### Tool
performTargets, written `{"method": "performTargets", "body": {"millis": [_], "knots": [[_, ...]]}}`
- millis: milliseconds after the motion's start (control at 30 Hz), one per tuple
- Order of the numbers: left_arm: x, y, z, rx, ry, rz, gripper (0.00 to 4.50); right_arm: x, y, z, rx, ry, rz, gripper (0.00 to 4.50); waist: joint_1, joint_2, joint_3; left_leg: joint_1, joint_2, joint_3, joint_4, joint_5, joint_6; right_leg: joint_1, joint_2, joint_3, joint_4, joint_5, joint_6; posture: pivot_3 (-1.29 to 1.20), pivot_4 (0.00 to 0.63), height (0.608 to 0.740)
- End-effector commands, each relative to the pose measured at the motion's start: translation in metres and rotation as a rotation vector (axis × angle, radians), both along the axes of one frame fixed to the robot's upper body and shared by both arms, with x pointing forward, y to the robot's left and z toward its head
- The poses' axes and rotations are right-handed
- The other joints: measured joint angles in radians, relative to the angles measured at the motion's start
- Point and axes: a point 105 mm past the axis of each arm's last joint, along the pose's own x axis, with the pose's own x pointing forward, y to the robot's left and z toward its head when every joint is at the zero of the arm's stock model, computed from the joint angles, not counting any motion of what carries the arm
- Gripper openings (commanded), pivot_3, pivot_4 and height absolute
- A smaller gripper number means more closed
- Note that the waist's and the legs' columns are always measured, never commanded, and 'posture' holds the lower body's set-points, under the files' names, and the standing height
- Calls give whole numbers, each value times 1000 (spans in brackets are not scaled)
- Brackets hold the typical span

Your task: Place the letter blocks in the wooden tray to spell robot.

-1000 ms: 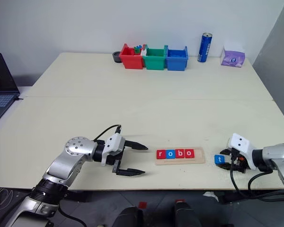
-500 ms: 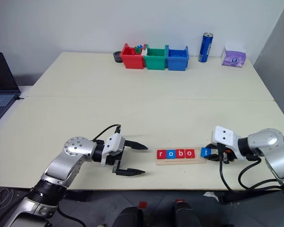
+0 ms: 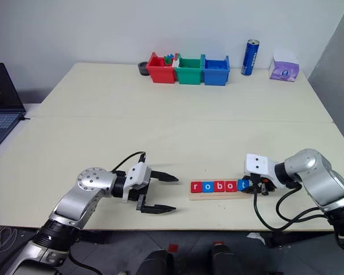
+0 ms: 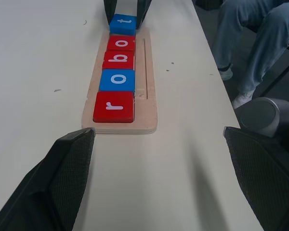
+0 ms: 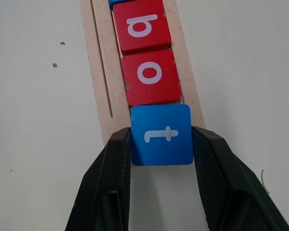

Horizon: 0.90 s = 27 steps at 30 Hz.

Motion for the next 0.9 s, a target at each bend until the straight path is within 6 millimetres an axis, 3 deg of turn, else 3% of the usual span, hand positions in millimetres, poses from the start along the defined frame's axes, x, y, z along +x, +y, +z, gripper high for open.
{"method": "performTargets", "body": {"millis": [33,833,900], "knots": [[0,1,7,-15,-42,1,4500,1,1,11,-13,-28,35,1457,0,0,0,0,0,0,0,0,0,0,0,0,0,0,0,0,150,740],[0,2,4,-18,-51,14,4500,10,15,13,18,-4,67,1457,0,0,0,0,0,0,0,0,0,0,0,0,0,1,-1,0,150,740],[0,2,4,-19,-51,14,4500,11,15,14,16,-6,67,2176,0,0,0,0,0,0,0,0,0,0,0,0,0,1,-1,0,150,740]]}}
